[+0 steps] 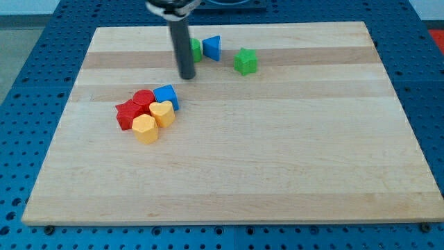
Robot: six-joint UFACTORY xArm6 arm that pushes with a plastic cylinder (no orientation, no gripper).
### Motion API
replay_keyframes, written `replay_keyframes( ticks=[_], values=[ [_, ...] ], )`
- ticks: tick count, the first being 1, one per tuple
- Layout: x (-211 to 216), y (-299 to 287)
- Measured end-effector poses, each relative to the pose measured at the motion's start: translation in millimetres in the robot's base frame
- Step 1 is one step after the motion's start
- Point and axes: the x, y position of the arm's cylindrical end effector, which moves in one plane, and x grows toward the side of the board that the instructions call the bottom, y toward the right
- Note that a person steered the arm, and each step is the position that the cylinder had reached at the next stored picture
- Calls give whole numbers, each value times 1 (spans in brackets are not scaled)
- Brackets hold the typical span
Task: Move the green star to the right of the blue cube
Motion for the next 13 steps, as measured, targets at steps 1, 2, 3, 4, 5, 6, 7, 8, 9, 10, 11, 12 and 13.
replay_keyframes(
  ticks=[1,2,3,4,5,6,7,8,9,10,11,12,13],
  values=[
    [-27,51],
    [-51,96],
    [-71,135],
    [-46,149],
    [8,104],
    [36,63],
    [22,90],
    [-7,113],
    [10,73],
    [65,34],
    [86,26],
    [56,70],
    [15,88]
  ],
)
